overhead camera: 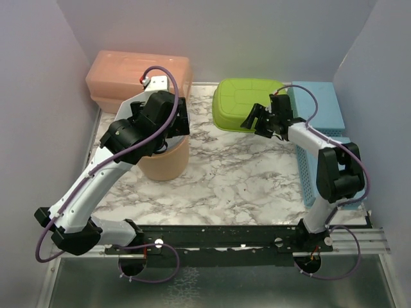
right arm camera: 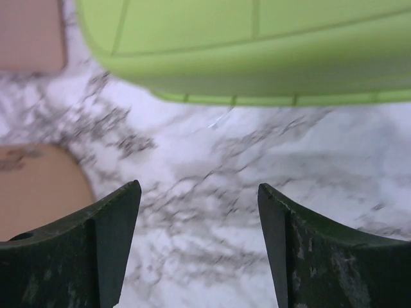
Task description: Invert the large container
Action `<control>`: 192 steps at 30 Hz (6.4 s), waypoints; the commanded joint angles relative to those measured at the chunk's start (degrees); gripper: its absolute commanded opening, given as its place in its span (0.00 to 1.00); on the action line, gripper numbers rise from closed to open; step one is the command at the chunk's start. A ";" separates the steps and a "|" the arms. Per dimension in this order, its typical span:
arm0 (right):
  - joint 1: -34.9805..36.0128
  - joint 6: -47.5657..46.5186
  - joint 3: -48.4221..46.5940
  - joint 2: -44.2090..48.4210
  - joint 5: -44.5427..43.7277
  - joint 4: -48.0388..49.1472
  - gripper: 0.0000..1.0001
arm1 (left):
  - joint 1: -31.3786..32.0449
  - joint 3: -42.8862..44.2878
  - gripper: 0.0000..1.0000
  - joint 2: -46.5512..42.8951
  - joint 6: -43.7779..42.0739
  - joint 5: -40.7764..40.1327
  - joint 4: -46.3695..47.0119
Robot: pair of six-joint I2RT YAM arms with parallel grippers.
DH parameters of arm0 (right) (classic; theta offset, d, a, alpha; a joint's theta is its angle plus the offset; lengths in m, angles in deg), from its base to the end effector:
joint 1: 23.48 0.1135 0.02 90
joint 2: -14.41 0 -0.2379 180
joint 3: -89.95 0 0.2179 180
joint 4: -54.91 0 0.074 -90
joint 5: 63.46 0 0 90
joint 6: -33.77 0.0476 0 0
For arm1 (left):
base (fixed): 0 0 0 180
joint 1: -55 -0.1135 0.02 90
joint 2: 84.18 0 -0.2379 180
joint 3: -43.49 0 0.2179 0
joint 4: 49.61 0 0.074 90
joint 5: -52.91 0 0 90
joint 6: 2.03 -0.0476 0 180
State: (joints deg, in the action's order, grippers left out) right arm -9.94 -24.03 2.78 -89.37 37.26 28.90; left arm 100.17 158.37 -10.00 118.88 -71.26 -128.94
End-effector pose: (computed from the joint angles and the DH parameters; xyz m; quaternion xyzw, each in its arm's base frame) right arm 0.3619 0.0963 0.2005 0.1108 0.9058 0.2343 0.3353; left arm 0.1662 -0.1293 0.4137 -0.0194 0.8706 -0.0468 0.4894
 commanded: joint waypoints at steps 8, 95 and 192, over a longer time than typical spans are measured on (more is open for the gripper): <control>6.53 4.49 4.91 16.48 16.13 2.67 0.69 | -17.10 -5.21 0.99 -3.07 -0.58 -1.48 1.79; 31.04 16.93 -10.82 -10.65 25.60 3.66 0.72 | -43.76 -10.62 0.00 -2.95 -7.90 24.88 12.30; 31.36 17.22 8.73 52.97 -50.33 -13.42 0.73 | -23.42 -38.25 0.00 -24.64 16.04 49.44 40.62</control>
State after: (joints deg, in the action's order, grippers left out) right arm 21.10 -8.79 12.97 -34.62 -13.49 18.54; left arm 70.79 123.62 -33.85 133.11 -15.70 -90.32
